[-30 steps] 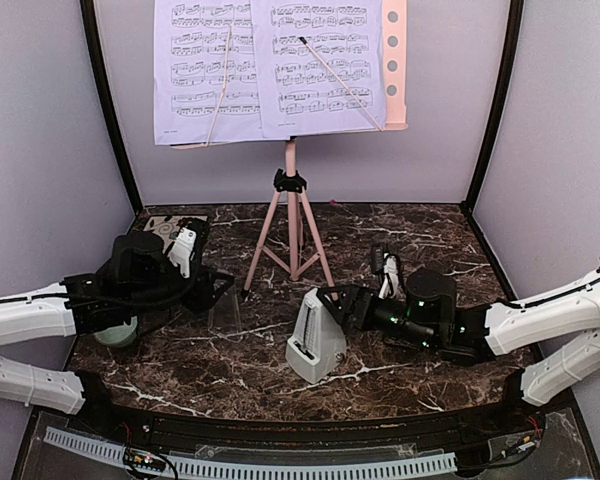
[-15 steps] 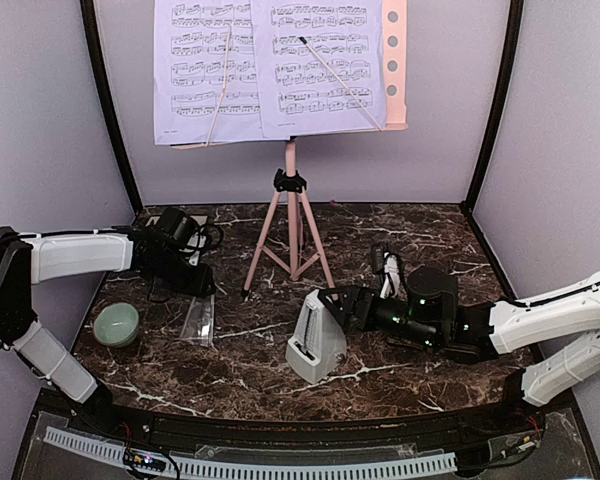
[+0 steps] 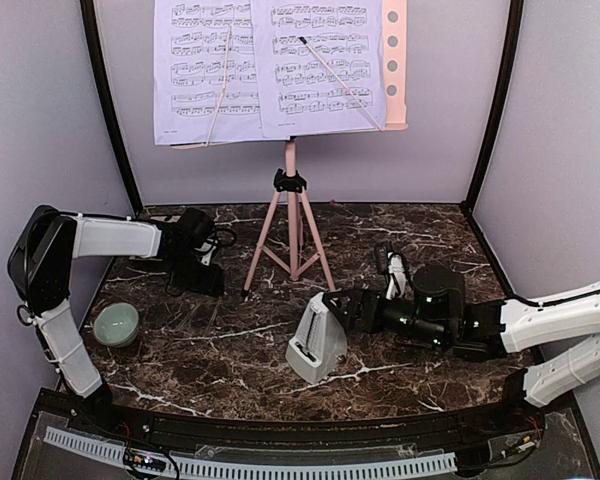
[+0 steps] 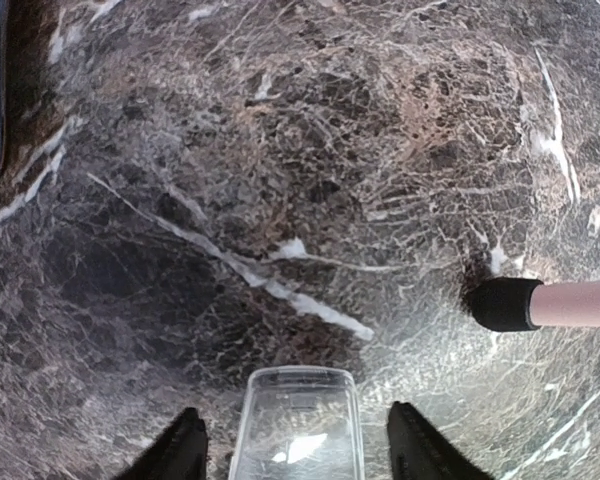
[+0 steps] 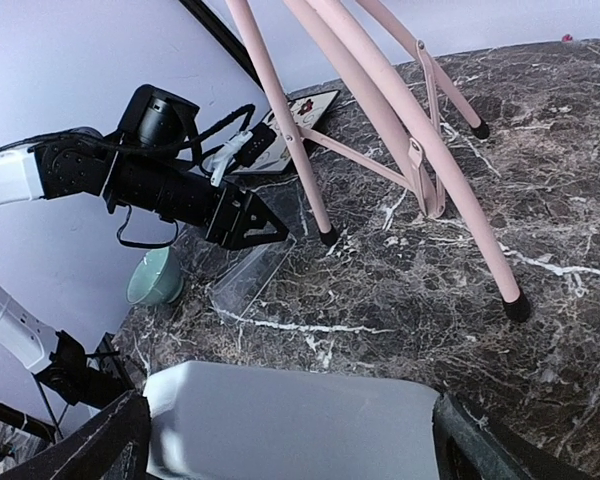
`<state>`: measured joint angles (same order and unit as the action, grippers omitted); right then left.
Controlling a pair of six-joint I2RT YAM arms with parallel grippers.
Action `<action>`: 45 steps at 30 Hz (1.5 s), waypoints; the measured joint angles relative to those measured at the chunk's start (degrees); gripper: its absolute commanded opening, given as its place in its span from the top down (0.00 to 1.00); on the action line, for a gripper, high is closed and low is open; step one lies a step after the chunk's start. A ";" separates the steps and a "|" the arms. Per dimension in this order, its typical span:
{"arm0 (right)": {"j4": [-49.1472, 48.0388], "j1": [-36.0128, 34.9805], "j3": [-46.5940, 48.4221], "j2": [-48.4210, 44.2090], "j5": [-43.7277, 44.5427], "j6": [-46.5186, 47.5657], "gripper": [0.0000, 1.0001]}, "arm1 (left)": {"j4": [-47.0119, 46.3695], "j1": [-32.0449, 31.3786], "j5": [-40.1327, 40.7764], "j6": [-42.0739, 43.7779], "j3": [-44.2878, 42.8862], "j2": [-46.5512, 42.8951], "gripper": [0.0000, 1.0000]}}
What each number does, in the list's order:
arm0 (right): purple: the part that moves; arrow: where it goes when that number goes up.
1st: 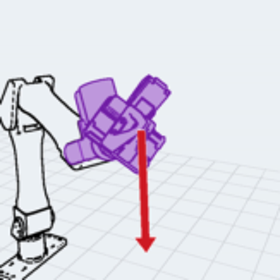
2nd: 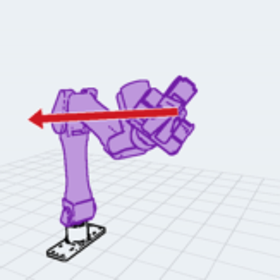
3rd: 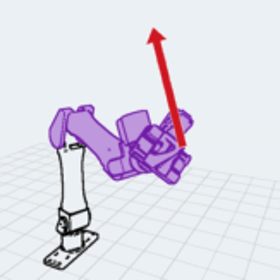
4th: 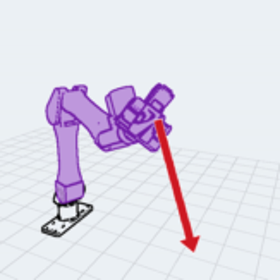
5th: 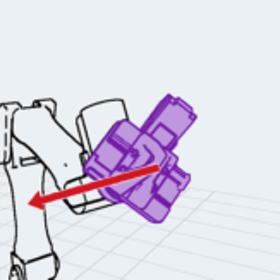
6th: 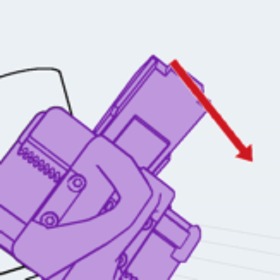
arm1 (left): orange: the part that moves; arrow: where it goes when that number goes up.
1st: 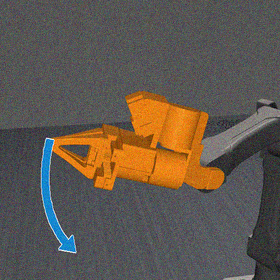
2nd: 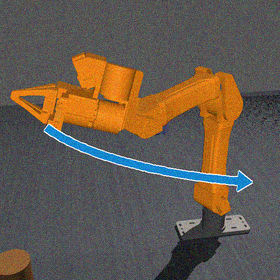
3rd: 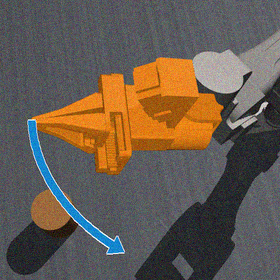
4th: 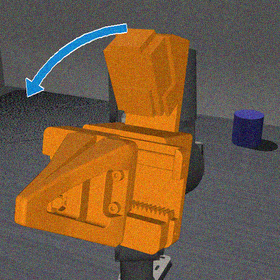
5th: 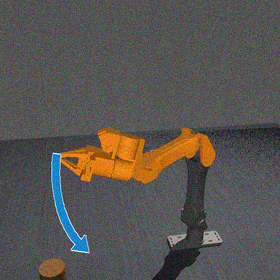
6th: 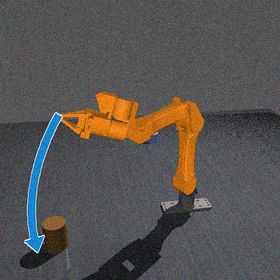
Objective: Set up the instrument practice props
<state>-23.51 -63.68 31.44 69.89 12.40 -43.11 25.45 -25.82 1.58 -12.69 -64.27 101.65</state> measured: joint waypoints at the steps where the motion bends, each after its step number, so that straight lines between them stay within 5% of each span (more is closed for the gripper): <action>1: 0.90 0.00 0.09 -0.55 0.00 0.59 0.00 | -0.07 0.22 0.07 -0.11 0.00 0.04 0.23; 4: 3.98 0.00 0.90 -1.88 -0.04 2.27 0.00 | -0.87 0.35 -0.02 -0.44 0.31 -0.42 0.08; 13: 9.88 -0.13 1.29 -7.48 -1.05 5.49 0.00 | -8.79 0.04 -6.01 -1.62 14.67 -19.67 0.02; 17: 9.99 -0.79 -0.68 -10.08 -1.27 5.27 0.06 | -13.42 -5.03 -9.05 -1.05 20.33 -29.14 0.12; 27: 9.81 -2.40 -11.28 -5.90 -0.15 -1.01 0.44 | -31.56 -17.31 -16.72 -0.42 36.33 -35.08 0.30; 33: 6.10 -2.40 -11.10 2.58 0.92 -3.04 0.52 | -41.13 -22.34 -17.27 -0.09 39.28 -33.55 0.39; 45: 2.05 0.24 -5.55 10.19 1.97 -2.51 0.52 | -56.17 -25.16 -16.98 -2.14 39.89 -20.11 0.50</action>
<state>-21.45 -63.44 25.89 80.07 14.37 -45.63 -30.72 -50.98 -15.40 -14.83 -24.38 81.54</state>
